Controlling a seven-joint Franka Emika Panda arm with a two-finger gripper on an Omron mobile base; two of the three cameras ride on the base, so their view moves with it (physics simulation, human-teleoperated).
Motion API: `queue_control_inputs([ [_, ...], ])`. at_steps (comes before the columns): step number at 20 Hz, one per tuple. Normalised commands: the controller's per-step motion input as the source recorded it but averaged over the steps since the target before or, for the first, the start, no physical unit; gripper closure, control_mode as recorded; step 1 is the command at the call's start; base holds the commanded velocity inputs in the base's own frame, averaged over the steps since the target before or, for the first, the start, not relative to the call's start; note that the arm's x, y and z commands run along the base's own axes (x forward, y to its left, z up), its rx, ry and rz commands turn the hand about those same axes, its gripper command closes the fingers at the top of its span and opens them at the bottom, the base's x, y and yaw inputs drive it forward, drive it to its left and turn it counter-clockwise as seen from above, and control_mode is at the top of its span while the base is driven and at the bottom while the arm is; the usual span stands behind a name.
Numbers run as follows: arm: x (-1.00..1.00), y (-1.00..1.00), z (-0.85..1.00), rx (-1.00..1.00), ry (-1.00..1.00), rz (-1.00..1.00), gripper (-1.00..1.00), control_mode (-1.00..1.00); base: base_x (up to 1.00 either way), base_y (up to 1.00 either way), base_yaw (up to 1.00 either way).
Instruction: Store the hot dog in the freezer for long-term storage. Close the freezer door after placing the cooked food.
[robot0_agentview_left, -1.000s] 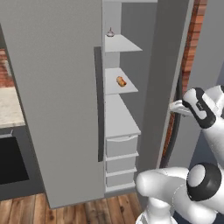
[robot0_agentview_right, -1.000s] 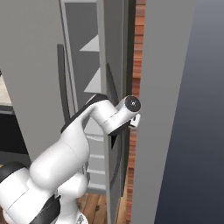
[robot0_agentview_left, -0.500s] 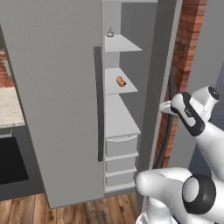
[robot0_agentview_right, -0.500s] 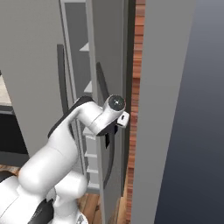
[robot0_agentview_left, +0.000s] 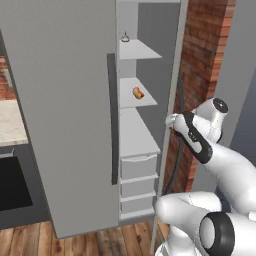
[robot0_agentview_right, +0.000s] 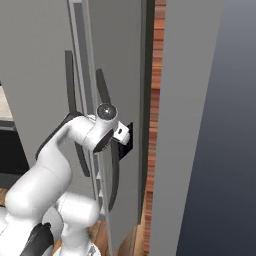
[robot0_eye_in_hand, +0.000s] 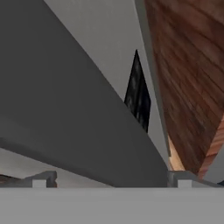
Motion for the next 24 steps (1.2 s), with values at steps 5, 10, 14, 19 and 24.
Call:
queue_control_inputs([
  [5, 0.51, 0.67, 0.00, -0.06, 0.00, -0.22, -1.00, -1.00, 0.00, 0.00, 0.00],
  [10, 0.54, 0.70, 0.00, -0.10, 0.00, -0.25, -1.00, -1.00, 0.00, 0.00, 0.00],
  [14, 0.47, 0.59, 0.00, -0.09, 0.00, -0.24, -1.00, -1.00, 0.00, 0.00, 0.00],
  [19, 0.08, 0.21, 0.17, -0.03, 0.00, -0.16, -1.00, -1.00, 0.00, 0.00, 0.00],
  [24, -0.42, -0.08, 0.86, 0.00, 0.00, -0.01, -1.00, -1.00, 0.00, 0.00, 0.00],
])
